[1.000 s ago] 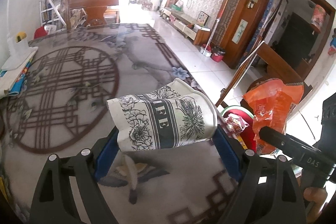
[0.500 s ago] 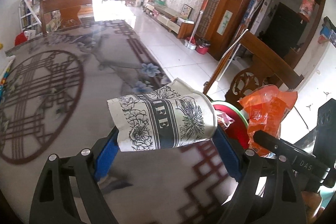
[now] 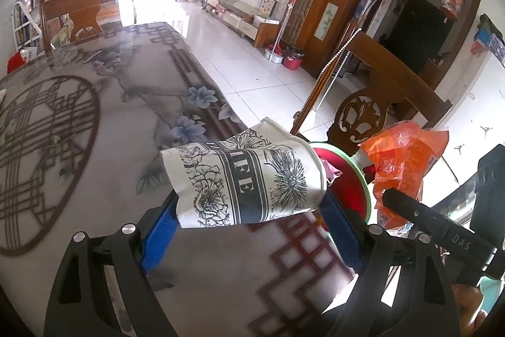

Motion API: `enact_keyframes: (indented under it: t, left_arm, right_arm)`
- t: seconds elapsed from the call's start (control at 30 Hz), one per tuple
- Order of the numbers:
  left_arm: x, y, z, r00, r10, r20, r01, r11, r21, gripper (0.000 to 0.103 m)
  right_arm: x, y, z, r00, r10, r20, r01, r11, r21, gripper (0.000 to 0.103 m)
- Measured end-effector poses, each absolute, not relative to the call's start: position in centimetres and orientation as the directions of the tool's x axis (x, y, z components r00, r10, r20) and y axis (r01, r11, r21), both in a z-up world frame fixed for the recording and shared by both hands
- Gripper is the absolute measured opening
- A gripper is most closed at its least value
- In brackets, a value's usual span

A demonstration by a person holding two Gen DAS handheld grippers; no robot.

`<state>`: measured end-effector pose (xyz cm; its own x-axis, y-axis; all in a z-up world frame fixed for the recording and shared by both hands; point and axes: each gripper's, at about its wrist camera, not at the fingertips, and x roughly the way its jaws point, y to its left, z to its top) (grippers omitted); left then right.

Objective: Collect trash
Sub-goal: 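Carry the paper cup and orange snack bag over the red bin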

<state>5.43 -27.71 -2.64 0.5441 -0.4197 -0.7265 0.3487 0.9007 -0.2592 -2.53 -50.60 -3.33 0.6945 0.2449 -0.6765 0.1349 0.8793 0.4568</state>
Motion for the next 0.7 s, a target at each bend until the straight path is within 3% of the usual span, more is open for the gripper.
enact_keyframes:
  t: [0.7]
  left_arm:
    - [6.4, -30.9, -4.3, 0.5, -0.432, -0.75, 0.402, 0.883, -0.241, 0.082]
  right_arm:
    - [-3.0, -52.9, -4.2, 0.695, 0.2, -0.691, 0.2, 0.869, 0.453, 0.065]
